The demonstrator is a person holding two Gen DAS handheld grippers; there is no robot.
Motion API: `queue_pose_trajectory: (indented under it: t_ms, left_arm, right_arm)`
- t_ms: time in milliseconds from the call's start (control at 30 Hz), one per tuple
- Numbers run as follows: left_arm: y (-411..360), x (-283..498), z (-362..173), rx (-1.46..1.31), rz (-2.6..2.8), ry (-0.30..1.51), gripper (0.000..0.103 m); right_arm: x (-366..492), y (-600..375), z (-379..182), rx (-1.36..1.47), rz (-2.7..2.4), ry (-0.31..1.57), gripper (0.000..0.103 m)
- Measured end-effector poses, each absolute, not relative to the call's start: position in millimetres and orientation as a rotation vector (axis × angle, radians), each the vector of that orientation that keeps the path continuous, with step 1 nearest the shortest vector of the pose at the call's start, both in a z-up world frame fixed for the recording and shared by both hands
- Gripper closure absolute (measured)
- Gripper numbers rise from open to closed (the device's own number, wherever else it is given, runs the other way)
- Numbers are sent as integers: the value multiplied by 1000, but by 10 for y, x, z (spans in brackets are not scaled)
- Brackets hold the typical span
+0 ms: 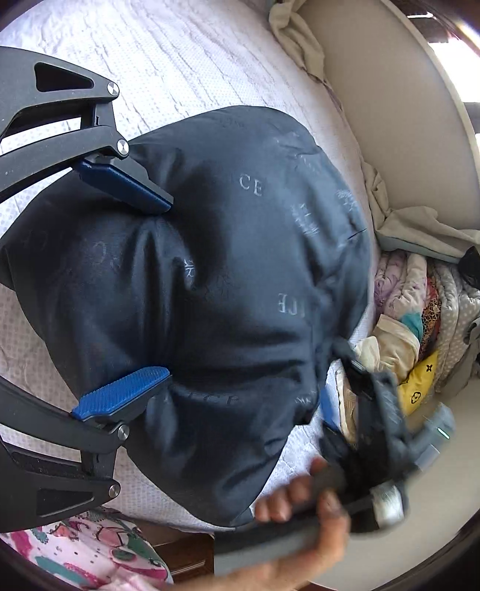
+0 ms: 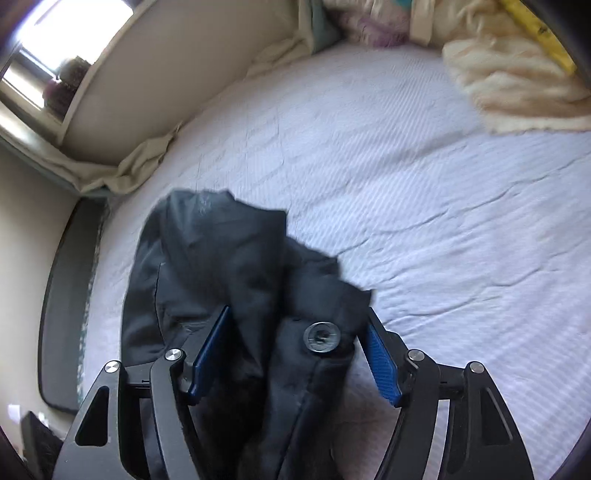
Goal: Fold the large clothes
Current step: 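Press the folded coat bundle with the left gripper while the right gripper holds the edge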
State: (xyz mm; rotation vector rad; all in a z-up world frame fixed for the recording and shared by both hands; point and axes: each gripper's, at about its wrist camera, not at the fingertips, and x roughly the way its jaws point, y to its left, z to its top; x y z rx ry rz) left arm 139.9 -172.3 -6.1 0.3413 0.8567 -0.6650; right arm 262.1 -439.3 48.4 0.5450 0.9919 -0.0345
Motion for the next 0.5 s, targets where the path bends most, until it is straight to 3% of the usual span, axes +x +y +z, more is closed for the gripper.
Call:
queue_pose_trajectory:
  t_ms: [100,233,400,500]
  left_arm:
    - [-1733,1409,-93,336,-655,859,14]
    - [-1808,1384,-153,351,-640,847,12]
    - [-1832,1375,-179,349,-640,847,12]
    - [-1829,1391,-212,364,-645,850,12]
  right_arm:
    - [2394,-4168,967,343,-110,854,44]
    - [2201,-3705,1286,280,91,766,53]
    - [2626,-3229,866,183,81,964,74]
    - [2854,-3196,623,170,57,1038,81]
